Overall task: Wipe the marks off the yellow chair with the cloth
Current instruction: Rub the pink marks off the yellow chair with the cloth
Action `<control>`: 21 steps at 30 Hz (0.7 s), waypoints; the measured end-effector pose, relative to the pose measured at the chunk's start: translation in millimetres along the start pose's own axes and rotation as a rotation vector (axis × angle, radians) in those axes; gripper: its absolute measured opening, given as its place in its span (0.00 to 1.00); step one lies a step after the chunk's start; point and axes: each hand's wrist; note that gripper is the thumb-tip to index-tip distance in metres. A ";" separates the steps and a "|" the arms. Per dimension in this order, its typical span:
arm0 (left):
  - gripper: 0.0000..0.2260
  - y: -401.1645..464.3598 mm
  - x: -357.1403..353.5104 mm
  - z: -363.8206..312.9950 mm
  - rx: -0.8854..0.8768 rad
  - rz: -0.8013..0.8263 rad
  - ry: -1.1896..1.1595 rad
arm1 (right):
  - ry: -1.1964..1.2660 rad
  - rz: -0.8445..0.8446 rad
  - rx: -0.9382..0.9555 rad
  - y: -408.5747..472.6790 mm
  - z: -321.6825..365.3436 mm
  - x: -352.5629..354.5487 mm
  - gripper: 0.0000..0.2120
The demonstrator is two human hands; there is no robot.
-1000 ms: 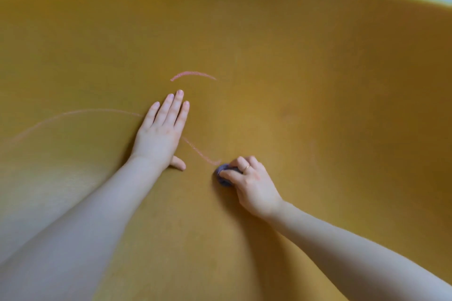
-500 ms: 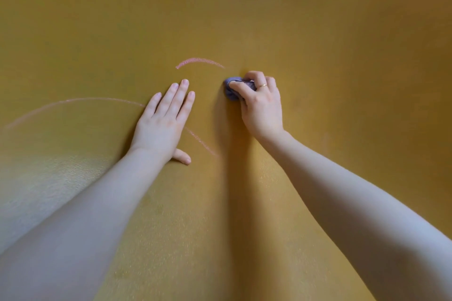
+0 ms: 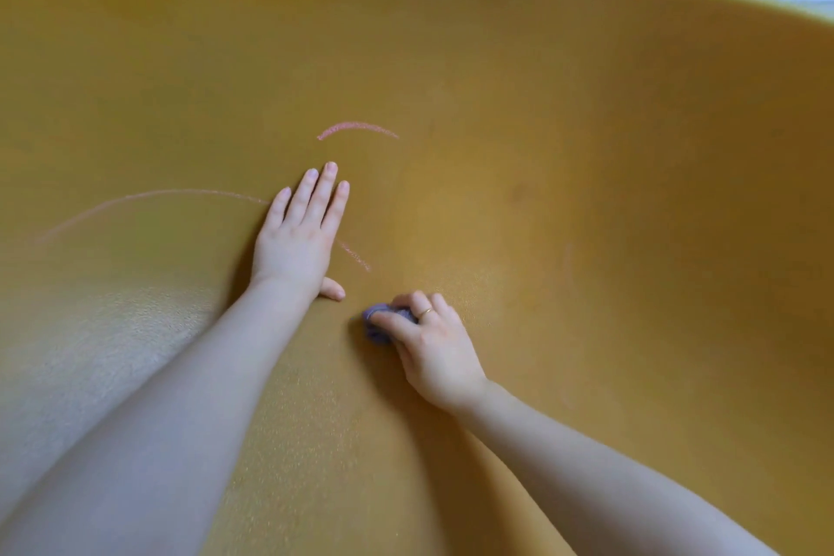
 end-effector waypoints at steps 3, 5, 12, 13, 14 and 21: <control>0.57 -2.5 6.9 -9.5 0.054 0.043 -0.011 | 0.074 -0.200 -0.271 -6.6 -23.8 28.9 0.13; 0.52 -3.7 11.2 -28.6 0.028 0.047 -0.066 | 0.019 -0.236 -0.349 -15.9 -51.6 53.8 0.15; 0.55 4.9 6.8 -93.4 -0.283 0.074 -0.233 | -0.242 -0.396 -0.549 -3.8 -140.4 118.2 0.17; 0.56 6.1 4.6 -94.9 -0.277 0.069 -0.226 | -0.281 -0.410 -0.531 1.3 -142.0 114.1 0.15; 0.56 6.7 2.8 -95.6 -0.274 0.064 -0.221 | -0.310 -0.415 -0.502 4.0 -140.8 106.1 0.13; 0.57 6.2 0.9 -95.6 -0.288 0.070 -0.221 | -0.203 -0.174 -0.342 -37.1 -73.9 39.9 0.12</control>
Point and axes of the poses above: each hand's wrist, its own y-axis towards the middle knuckle, its own x-axis out of the back of the hand, z = x × y, and after that the axes turned 6 degrees about -z, right-handed
